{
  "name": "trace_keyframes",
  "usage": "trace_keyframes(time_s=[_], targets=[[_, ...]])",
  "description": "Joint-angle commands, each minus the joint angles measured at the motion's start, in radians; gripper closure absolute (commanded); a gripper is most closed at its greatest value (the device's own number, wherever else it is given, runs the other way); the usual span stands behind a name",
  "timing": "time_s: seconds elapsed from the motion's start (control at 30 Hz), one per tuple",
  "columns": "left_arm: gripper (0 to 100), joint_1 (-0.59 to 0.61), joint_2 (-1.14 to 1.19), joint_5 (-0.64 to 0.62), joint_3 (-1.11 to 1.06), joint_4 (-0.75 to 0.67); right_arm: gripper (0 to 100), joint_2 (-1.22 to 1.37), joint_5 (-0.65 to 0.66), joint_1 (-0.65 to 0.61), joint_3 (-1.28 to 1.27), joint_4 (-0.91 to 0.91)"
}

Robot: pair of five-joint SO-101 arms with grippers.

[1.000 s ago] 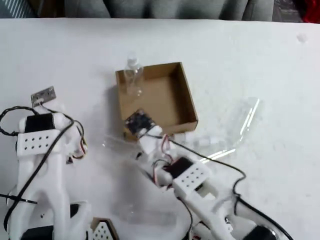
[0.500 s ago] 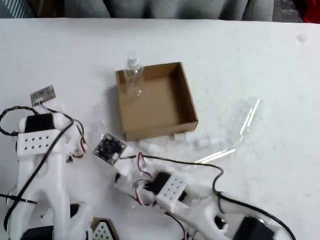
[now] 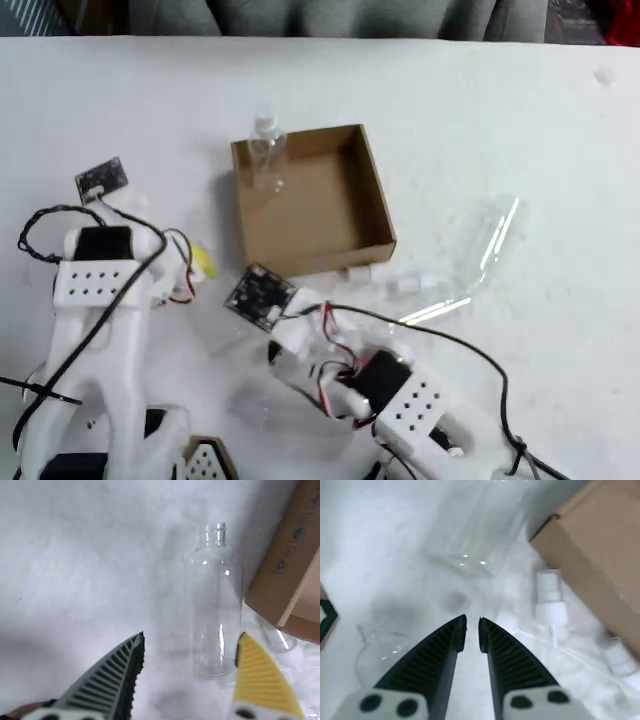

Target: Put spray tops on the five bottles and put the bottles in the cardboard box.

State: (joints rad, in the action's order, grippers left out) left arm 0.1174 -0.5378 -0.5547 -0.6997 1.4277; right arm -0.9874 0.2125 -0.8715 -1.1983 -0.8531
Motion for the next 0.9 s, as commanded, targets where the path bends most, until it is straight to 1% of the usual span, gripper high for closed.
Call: trace_keyframes(time_s=[0.0,0.07,0.17,0.57,0.87], targets=[[70,-0.030,0.047,-0.029,0.063,-0.051,98.1,-0.030,0.043,0.084,0.008,-0.005],[70,-0.028,0.105,-0.031,0.068,-0.081,98.1,-0.035,0.043,0.107,0.008,-0.005],[69,-0.031,0.208,-0.066,0.078,-0.124,98.1,-0.035,0.043,0.113,0.008,-0.004],[69,-0.033,0.472,-0.141,0.236,-0.132,98.1,-0.035,0.043,0.113,0.006,-0.001],[69,-0.036,0.639,-0.144,0.269,-0.132,98.1,-0.033,0.081,0.114,0.006,-0.001]])
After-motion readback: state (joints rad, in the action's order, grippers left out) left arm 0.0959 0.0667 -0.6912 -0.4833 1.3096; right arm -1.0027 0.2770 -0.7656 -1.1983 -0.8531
